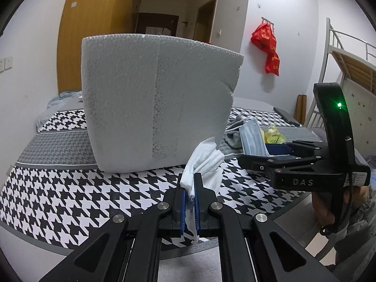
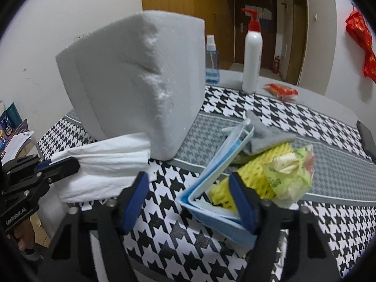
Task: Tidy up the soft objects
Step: 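Close the right tool on the blue face mask and lift it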
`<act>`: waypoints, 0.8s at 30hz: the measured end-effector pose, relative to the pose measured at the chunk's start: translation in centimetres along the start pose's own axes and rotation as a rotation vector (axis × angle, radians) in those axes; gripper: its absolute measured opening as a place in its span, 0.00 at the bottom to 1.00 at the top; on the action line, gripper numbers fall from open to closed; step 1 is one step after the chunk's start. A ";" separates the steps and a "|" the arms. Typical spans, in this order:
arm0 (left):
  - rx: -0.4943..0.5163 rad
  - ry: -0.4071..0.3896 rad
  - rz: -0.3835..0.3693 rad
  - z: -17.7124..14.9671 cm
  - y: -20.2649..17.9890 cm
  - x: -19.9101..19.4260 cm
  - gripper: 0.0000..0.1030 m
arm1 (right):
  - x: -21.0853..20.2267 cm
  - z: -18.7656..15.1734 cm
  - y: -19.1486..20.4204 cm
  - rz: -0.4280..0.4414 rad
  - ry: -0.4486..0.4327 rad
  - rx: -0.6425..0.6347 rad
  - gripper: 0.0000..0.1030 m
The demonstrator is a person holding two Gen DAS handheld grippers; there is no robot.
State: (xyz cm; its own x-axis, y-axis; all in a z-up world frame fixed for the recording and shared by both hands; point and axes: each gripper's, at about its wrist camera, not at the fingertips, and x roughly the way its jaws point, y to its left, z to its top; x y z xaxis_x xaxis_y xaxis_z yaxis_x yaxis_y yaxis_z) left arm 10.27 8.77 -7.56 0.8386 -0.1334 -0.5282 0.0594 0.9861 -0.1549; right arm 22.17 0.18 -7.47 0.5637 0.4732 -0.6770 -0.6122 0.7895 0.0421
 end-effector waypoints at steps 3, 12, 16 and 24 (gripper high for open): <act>-0.004 0.004 -0.004 0.0 0.0 0.3 0.06 | 0.2 -0.1 -0.3 -0.003 0.015 0.015 0.54; -0.010 0.007 -0.012 -0.1 0.1 0.5 0.06 | 0.4 -0.1 0.2 -0.011 0.051 0.008 0.28; -0.013 0.009 -0.016 -0.1 0.1 0.5 0.06 | 0.5 -0.4 0.2 -0.013 0.066 0.019 0.23; -0.010 -0.010 -0.027 0.2 -0.4 0.0 0.06 | -1.2 -0.5 0.0 -0.009 0.020 0.035 0.18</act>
State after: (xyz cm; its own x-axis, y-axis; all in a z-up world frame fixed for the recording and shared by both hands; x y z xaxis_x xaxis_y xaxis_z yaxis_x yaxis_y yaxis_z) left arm 10.35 8.45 -7.30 0.8422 -0.1592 -0.5152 0.0767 0.9811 -0.1778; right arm 21.24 -0.51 -7.03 0.5574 0.4585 -0.6921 -0.5874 0.8070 0.0616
